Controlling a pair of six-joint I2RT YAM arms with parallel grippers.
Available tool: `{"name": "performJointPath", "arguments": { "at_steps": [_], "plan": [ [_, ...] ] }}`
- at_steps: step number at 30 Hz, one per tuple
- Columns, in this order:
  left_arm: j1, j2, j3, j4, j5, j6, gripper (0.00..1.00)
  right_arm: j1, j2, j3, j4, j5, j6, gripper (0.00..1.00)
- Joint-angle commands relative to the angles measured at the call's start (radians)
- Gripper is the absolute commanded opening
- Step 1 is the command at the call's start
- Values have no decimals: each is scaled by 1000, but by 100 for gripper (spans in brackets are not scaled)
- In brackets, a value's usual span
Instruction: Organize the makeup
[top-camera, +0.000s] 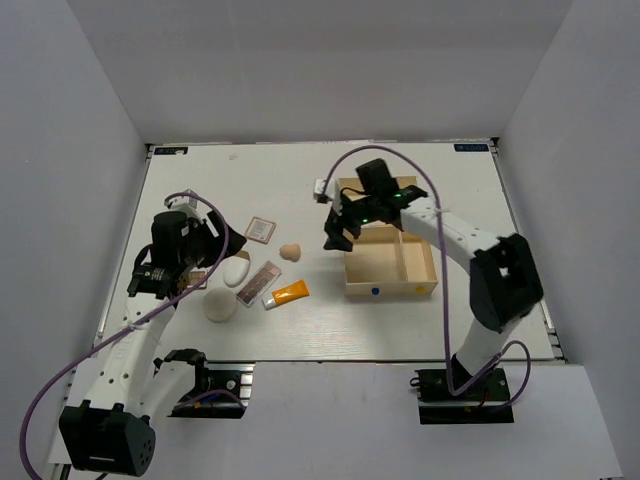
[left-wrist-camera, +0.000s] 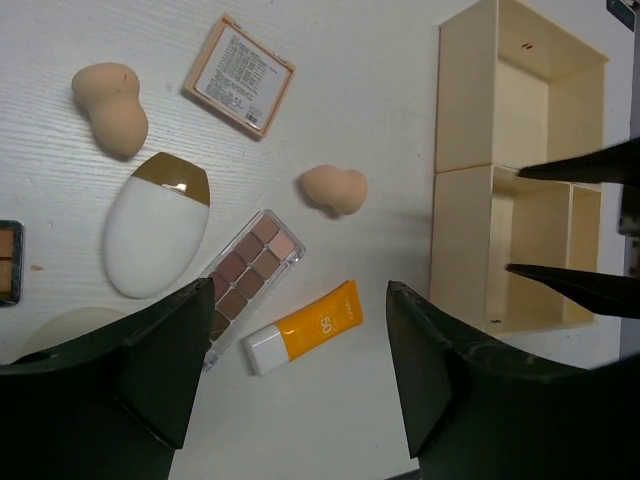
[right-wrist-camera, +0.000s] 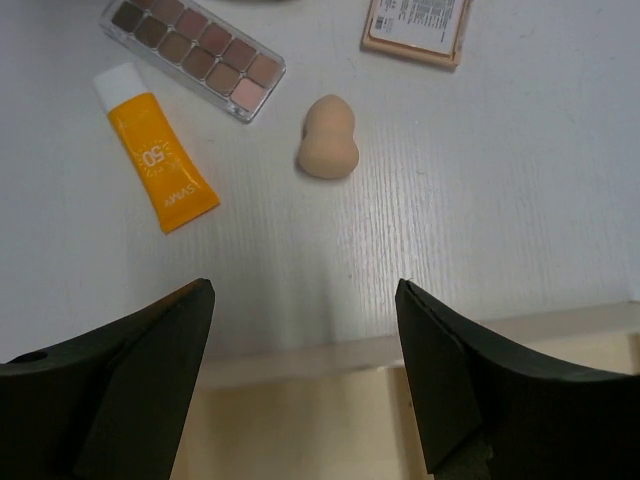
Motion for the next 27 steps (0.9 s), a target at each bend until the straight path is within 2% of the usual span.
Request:
{"name": "performJointPath", "arguments": {
  "at_steps": [1, 9, 21, 27],
  "plan": [
    [0, -25, -12, -38, -22, -22, 80, 74, 133, 133, 91, 161, 82, 79],
    [0, -79, -29, -88, -49, -39, 80, 185, 344, 270, 95, 285, 163, 75],
    [0, -90, -27, -111, -70, -53, 80, 216, 444, 270, 135, 307, 162, 65],
    [0, -90, -47, -105, -92, -71, 80, 217, 464, 288, 150, 285, 149, 49]
  ]
}}
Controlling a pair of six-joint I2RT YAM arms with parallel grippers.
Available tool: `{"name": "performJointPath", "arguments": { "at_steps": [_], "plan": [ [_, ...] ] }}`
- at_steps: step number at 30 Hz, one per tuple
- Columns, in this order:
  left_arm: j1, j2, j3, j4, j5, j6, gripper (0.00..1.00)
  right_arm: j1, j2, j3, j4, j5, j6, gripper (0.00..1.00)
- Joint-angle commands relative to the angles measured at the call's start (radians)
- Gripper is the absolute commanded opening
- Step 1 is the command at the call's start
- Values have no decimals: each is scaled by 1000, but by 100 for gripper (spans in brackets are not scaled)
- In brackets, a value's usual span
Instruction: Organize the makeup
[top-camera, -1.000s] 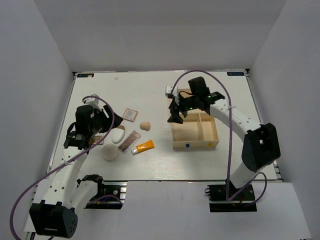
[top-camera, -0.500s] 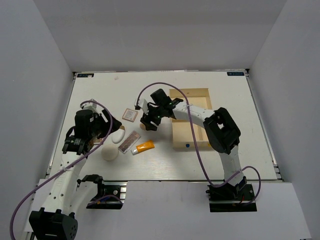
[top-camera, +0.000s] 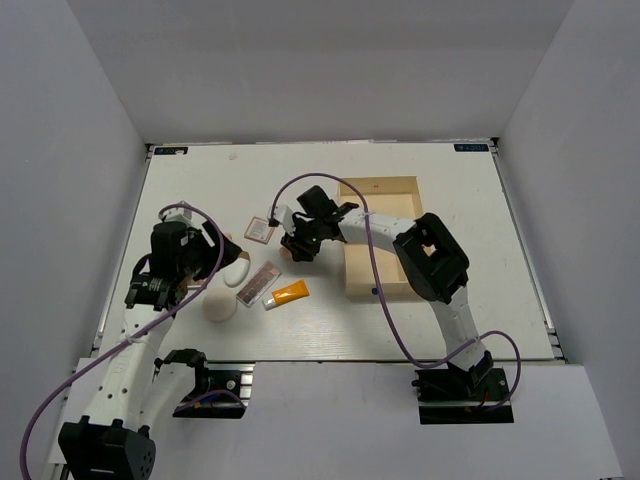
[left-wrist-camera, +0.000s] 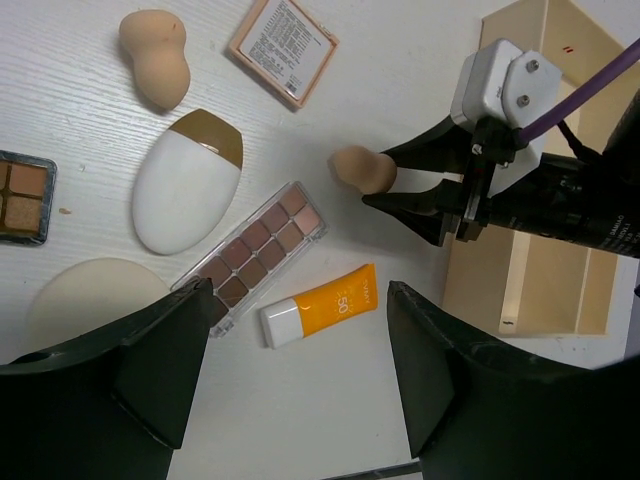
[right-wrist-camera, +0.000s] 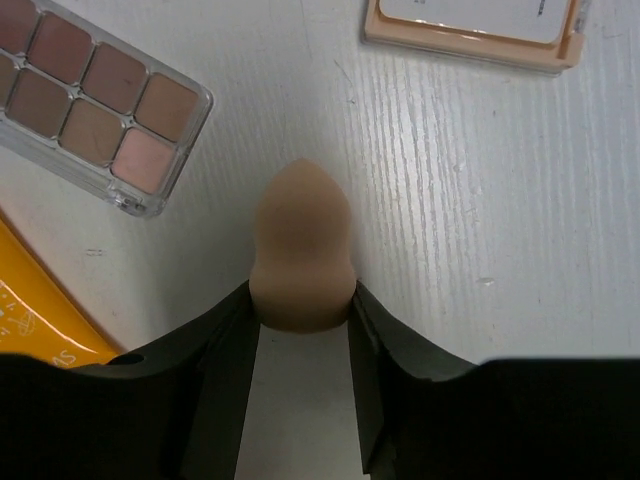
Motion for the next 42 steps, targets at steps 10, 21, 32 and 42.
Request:
{"name": "performJointPath", "arguments": {
  "at_steps": [10, 21, 32, 42],
  "plan": [
    [0, 19, -47, 71, -30, -40, 79, -18, -117, 22, 35, -84, -2, 20],
    [0, 240, -18, 212, -85, 12, 79, -127, -342, 25, 8, -100, 46, 18],
    [0, 494, 104, 235, -223, 111, 80, -345, -473, -123, 20, 87, 44, 20],
    [-11, 708, 226, 221, -306, 137, 79, -472, -387, -154, -17, 110, 11, 46]
  ]
}}
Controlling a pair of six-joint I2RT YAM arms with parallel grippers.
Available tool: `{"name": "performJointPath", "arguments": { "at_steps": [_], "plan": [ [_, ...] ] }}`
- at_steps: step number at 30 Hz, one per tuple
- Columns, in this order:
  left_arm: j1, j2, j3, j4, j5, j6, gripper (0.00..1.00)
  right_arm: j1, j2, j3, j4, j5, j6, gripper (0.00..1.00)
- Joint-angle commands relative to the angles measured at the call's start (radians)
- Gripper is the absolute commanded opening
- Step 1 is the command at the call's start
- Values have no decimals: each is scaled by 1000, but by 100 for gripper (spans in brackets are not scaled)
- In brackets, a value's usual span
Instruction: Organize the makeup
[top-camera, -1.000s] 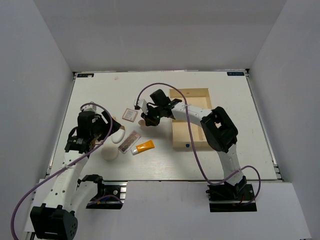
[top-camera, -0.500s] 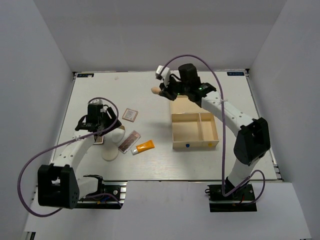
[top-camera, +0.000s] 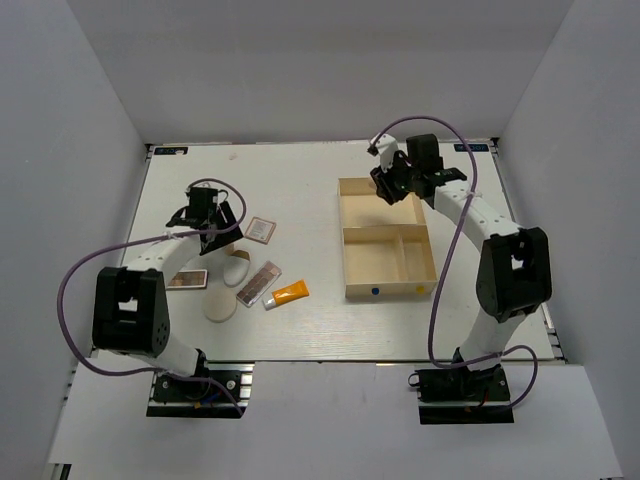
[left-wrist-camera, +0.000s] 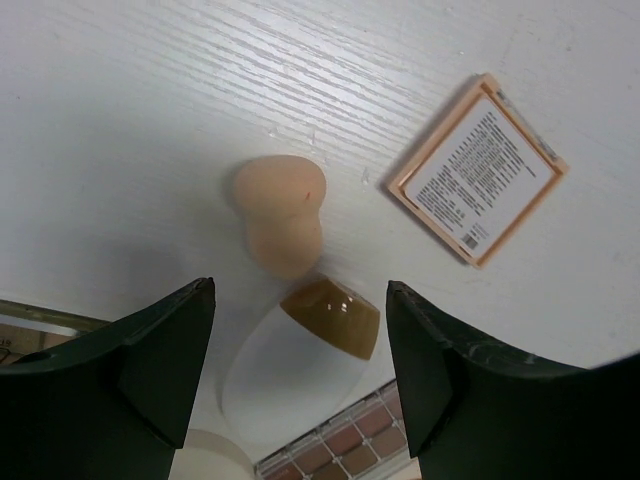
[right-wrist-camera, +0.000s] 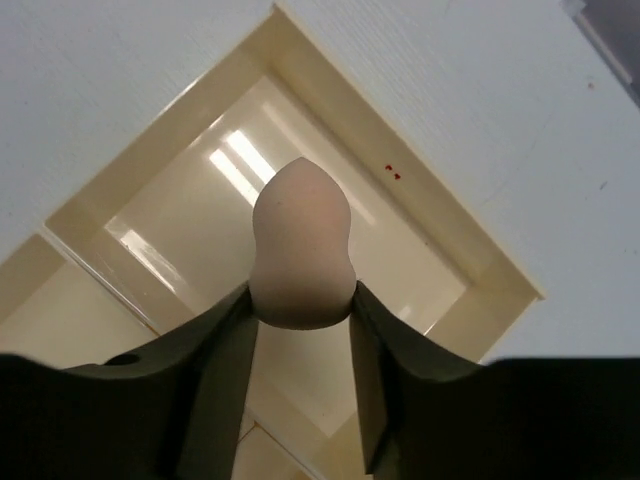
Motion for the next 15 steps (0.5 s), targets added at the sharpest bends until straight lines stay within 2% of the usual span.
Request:
{"name": "performJointPath", "arguments": {
  "at_steps": [1, 2, 7, 10, 15],
  "plan": [
    [-5, 29, 54, -9, -58, 20, 79, -1, 27, 8, -4, 5, -17, 50],
    [-5, 38, 62, -12, -63, 20, 78, -13, 44, 12, -11, 4, -23, 57],
    [-5, 89, 85, -28, -87, 22, 77, -24, 86, 29, -36, -5, -24, 66],
    [-14, 116, 99, -36, -91, 17, 76, -34, 92, 35, -51, -16, -20, 75],
    [-14, 139, 105, -31, -89, 15, 74, -56, 66, 31, -62, -44, 9, 76]
  ]
}}
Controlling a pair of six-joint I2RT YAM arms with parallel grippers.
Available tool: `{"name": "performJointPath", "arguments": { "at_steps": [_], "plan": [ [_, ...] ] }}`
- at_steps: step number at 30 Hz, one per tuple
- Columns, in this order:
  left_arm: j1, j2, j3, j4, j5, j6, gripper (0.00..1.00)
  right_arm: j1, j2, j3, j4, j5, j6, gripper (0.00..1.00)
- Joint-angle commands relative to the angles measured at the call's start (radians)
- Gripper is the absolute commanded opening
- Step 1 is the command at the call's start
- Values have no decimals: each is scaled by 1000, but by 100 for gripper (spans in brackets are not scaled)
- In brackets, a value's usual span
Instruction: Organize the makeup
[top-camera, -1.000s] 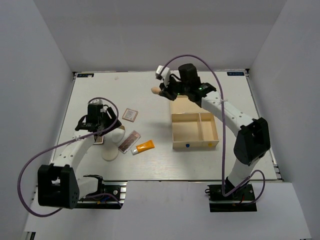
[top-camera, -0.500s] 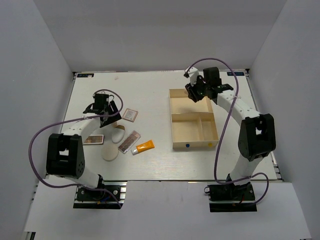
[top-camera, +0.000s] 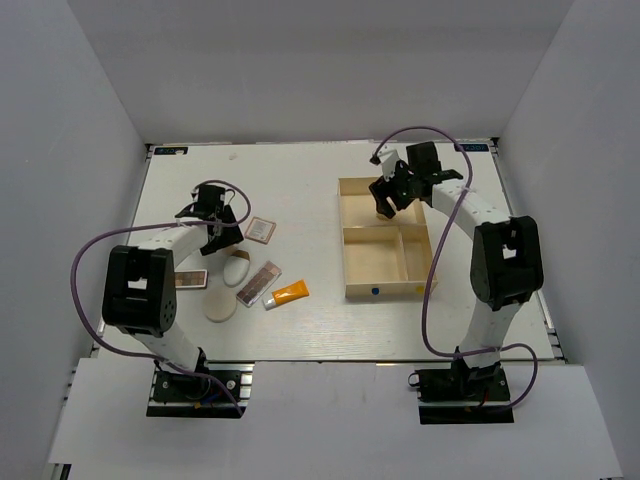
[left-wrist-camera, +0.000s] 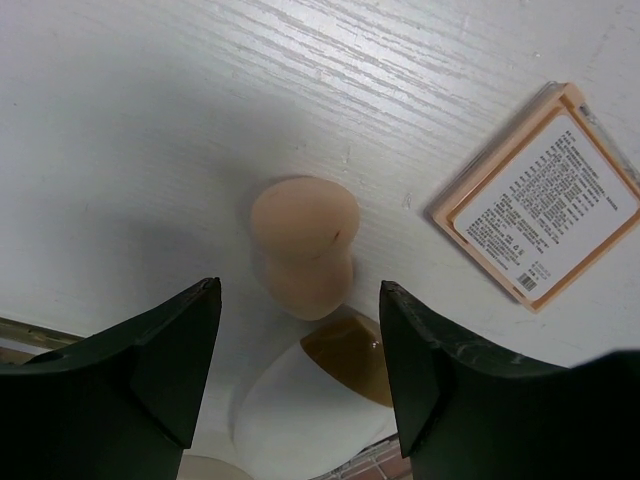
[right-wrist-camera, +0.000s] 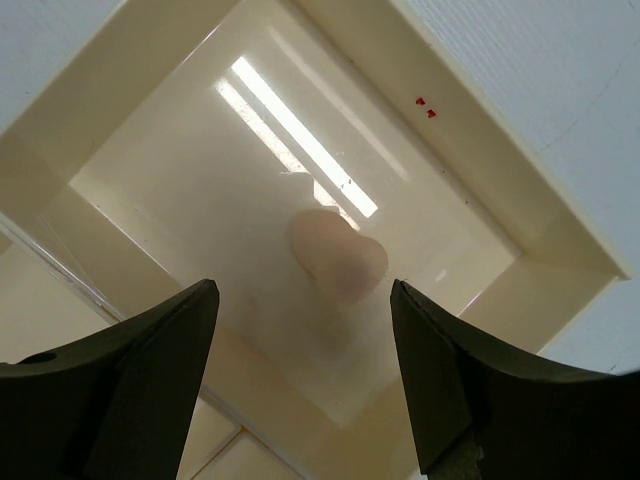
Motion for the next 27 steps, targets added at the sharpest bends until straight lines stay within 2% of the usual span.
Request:
{"name": "performJointPath", "arguments": {
  "at_steps": [1, 5, 6, 10, 14, 17, 18, 20, 21, 23, 24, 25, 26, 27],
  "plan": [
    [-4, 0, 38, -2, -18, 3, 73, -16, -47, 24, -8, -43, 32, 75],
    [-4, 55, 54, -3, -23, 11, 61, -32, -88, 4, -10, -69, 57, 76],
    [-4, 65, 61, -3, -21, 11, 53, -35, -95, 0, -12, -82, 61, 75],
    [-4, 77, 78, -11, -21, 22, 37, -52, -156, -28, -12, -121, 80, 75],
    [-4, -8, 74, 38, 19, 66, 30, -71, -239, -81, 24, -187, 121, 73],
    [-13, -99, 69, 107, 167, 112, 30, -89, -317, -123, 73, -260, 147, 69],
    [-22, -108, 72, 131, 295, 115, 31, -94, -340, -147, 76, -292, 147, 61],
    [-31, -101, 81, 192, 414, 109, 31, -103, -351, -166, 68, -316, 149, 50],
    [-45, -93, 83, 226, 518, 97, 31, -106, -355, -187, 67, -326, 147, 40],
    [-75, -69, 77, 355, 612, 25, 31, -112, -362, -212, 70, -329, 149, 29],
    [-86, -56, 78, 393, 650, 0, 31, -115, -368, -232, 70, -335, 149, 21],
    [-114, -26, 100, 479, 707, -41, 30, -124, -375, -241, 70, -336, 149, 17],
    [-126, -6, 118, 509, 736, -58, 30, -121, -378, -249, 71, -342, 150, 10],
    [-140, 16, 139, 538, 766, -73, 30, -124, -389, -256, 73, -343, 149, 7]
  ]
}}
